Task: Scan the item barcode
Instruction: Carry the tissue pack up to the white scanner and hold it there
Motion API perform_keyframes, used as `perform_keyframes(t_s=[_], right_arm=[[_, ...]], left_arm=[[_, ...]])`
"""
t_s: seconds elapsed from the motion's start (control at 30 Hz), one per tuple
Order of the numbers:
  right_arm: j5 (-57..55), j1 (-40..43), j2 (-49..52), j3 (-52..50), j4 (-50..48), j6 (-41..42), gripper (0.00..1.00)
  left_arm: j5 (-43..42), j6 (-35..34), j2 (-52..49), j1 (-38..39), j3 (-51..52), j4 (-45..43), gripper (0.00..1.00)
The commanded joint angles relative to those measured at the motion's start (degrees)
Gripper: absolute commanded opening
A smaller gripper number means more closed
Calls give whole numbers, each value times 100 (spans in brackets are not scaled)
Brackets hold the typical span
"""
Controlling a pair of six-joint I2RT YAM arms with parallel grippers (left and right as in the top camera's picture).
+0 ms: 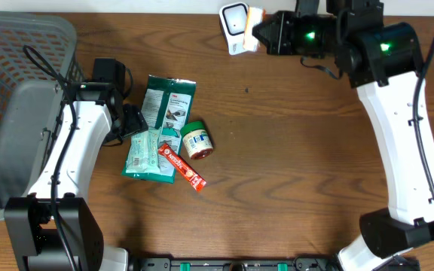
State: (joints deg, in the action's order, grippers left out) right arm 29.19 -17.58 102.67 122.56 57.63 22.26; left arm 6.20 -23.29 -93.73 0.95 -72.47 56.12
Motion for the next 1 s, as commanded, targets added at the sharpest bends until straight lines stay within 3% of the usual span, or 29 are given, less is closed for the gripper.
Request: perform_keyframes(t_s=[0.0,0.23,0.47,0.97], right_arm=[[114,0,337,72,-190,247,1],[120,39,1027,72,-992,660,1],[566,203,1923,72,-2435,999,1],[949,579,3762,72,-4710,3226,1]], left_arm=[[50,13,116,-24,-72,13,93],[50,13,116,-24,-72,13,93],[50,13,116,-24,-70,13,93],[50,13,116,-24,-72,13,93]])
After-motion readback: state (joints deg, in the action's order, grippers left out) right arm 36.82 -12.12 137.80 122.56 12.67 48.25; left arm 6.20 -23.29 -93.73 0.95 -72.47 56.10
